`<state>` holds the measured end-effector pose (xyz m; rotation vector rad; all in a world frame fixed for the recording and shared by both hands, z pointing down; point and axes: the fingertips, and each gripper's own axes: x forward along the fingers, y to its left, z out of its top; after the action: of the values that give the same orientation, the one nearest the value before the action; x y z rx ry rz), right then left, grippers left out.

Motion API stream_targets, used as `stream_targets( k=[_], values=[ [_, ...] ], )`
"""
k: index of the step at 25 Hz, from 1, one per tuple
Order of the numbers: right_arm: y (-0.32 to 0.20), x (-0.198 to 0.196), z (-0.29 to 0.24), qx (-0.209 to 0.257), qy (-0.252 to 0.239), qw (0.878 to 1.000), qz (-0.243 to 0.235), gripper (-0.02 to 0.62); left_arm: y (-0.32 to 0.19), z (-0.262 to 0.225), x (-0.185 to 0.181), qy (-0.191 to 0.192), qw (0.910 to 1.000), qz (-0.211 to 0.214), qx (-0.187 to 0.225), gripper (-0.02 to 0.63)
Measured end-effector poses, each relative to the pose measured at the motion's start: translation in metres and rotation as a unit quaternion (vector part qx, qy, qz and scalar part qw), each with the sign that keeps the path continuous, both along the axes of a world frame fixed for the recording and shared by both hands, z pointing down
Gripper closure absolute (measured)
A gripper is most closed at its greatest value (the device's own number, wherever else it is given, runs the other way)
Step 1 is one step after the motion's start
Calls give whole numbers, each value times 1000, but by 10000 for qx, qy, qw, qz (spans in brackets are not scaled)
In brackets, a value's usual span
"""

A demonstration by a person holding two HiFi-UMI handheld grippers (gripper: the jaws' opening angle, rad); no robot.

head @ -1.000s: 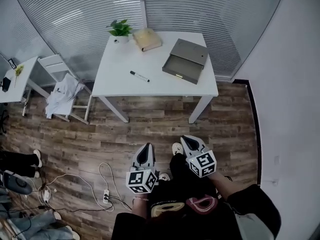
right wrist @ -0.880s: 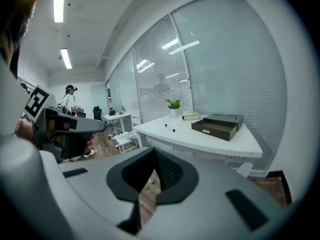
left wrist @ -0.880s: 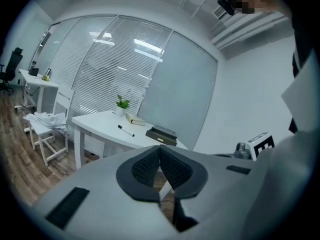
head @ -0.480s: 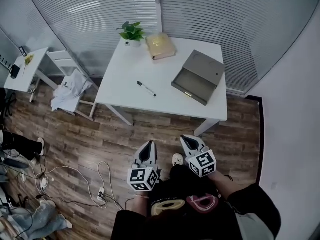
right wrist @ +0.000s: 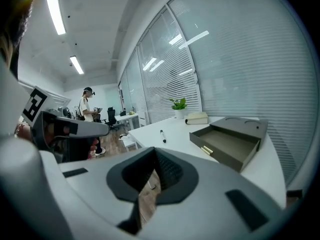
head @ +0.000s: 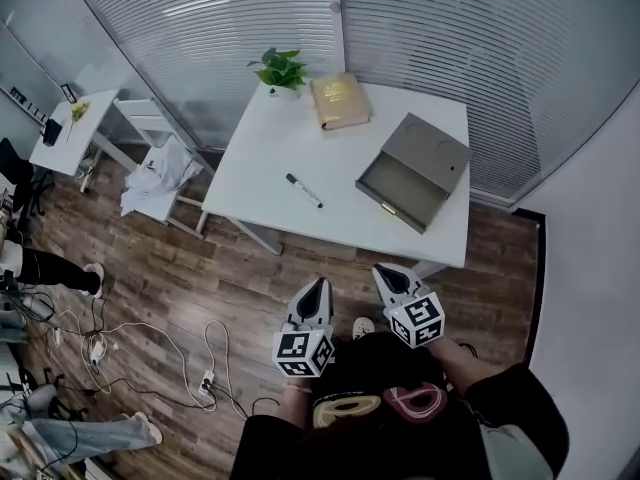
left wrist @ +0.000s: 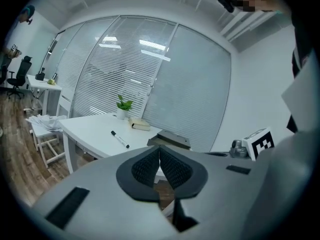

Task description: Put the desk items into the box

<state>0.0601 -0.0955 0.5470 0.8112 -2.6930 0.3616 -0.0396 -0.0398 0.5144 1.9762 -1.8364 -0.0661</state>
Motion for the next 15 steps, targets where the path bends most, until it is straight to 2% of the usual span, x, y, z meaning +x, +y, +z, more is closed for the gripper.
stream_targets(
  k=[7,15],
  values=[
    [-12,-6,6,-136,119,9998,27,584,-15,-1,-4,-74,10000,49,3,589],
    [-41,-35,5,-320,285,9990,152,583,-33,-2,-38,-111,9999,-42,-36,589]
  ],
)
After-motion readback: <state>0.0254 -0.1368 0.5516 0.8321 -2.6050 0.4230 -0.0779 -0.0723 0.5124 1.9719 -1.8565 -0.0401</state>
